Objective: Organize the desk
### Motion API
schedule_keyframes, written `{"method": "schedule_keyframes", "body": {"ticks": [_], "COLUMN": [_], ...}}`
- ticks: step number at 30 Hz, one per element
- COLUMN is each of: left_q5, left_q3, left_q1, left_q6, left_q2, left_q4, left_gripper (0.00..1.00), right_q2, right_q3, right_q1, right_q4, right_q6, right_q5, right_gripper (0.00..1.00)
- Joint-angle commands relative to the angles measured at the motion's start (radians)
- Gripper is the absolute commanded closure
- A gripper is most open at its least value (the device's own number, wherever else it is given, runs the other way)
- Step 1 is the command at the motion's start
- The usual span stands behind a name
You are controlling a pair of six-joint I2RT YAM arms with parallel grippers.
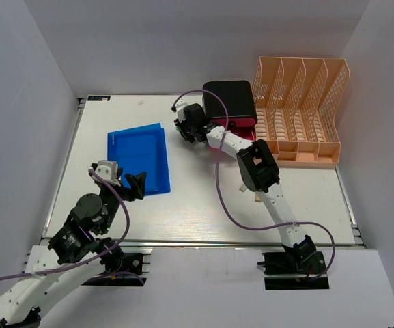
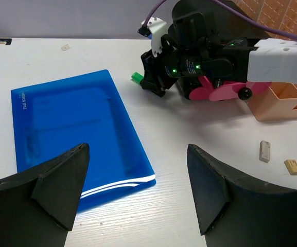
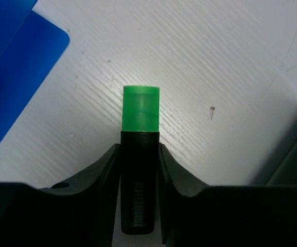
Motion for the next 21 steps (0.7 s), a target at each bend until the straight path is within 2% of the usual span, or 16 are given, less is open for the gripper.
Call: {"method": "schedule_keyframes", "body": {"ticks": [1,7,17,21], "left_q5": [0.010,-0.002,0.000,0.018], "left_q3": [-0.007,-0.008,-0.014,-0.013], "left_q1": [0.005,0.005,0.005,0.005], "left_q6": [0.007,0.007,0.007,0.010], "left_q2": [-0.002,-0.008,-0.014,0.003], "left_q4": [0.015,0.015,0.016,0.015], "left_gripper": [0.14,0.14,0.14,0.14], "right_q2": [-0.054,-0.136,-0.601,-0.764], "right_q3": [-0.065,-0.100,-0.397,-0.485], "right_q1": [0.003,0.008,0.022,0.019], "right_q4": [-0.115,-0.206,-0.318,-0.365], "right_q6": [-0.034,-0.071,-0.119,-0.186], "right_q5": [-0.043,-0.184,-0.587,-0.629], "right_gripper": [0.70,1.00,1.00,1.00]}}
